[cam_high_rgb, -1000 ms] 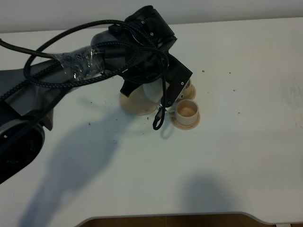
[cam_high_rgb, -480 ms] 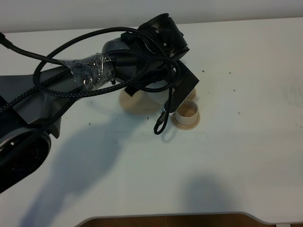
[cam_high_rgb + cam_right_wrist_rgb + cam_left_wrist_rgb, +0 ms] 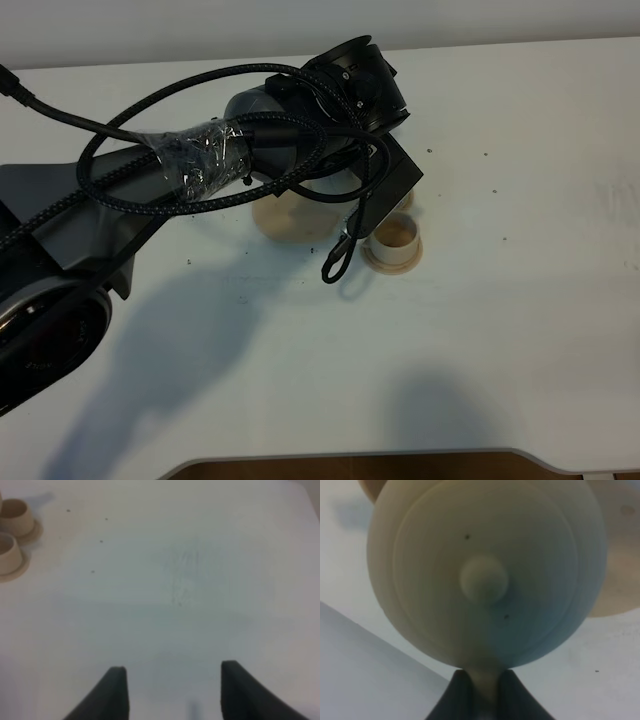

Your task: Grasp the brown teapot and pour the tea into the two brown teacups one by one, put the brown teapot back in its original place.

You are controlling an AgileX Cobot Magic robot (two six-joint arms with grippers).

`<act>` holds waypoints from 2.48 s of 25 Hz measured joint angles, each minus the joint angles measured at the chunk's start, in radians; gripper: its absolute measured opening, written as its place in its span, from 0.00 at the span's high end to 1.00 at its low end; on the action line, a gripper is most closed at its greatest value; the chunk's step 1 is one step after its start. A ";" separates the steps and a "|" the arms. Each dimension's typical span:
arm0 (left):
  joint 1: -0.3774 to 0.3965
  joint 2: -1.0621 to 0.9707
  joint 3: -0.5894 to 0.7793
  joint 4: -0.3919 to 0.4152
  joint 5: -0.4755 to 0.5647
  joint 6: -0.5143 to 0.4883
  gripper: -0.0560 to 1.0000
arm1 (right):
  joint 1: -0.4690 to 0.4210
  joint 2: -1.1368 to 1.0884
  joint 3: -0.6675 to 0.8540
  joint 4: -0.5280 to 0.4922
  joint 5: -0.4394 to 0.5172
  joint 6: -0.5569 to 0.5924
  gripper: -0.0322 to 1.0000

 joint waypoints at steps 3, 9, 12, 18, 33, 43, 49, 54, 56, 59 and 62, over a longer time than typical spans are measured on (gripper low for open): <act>0.000 0.000 0.000 0.002 0.001 0.014 0.84 | 0.000 0.000 0.000 0.000 0.000 0.000 0.54; -0.001 0.000 0.000 0.014 0.011 0.027 0.84 | 0.000 0.000 0.000 0.000 0.000 0.000 0.54; -0.007 0.000 0.000 0.039 0.011 0.028 0.84 | 0.000 0.000 0.000 0.000 0.000 0.000 0.54; -0.021 0.000 0.000 0.059 0.011 0.028 0.84 | 0.000 0.000 0.000 0.000 0.000 0.000 0.54; -0.045 0.000 0.000 0.119 0.015 0.038 0.84 | 0.000 0.000 0.000 0.000 0.000 0.000 0.54; -0.049 0.000 0.000 0.146 0.015 0.039 0.84 | 0.000 0.000 0.000 0.000 0.000 0.000 0.54; -0.049 0.000 0.000 0.151 0.014 0.039 0.84 | 0.000 0.000 0.000 0.000 0.000 0.000 0.54; -0.050 0.000 0.000 0.169 0.009 0.039 0.84 | 0.000 0.000 0.000 0.000 0.000 0.000 0.54; -0.050 0.000 0.000 0.171 0.007 0.039 0.84 | 0.000 0.000 0.000 0.000 0.000 0.000 0.54; -0.050 0.000 0.000 0.172 -0.001 0.039 0.84 | 0.000 0.000 0.000 0.000 0.000 0.000 0.54; -0.050 0.000 0.000 0.172 -0.011 0.041 0.84 | 0.000 0.000 0.000 0.000 0.000 0.000 0.54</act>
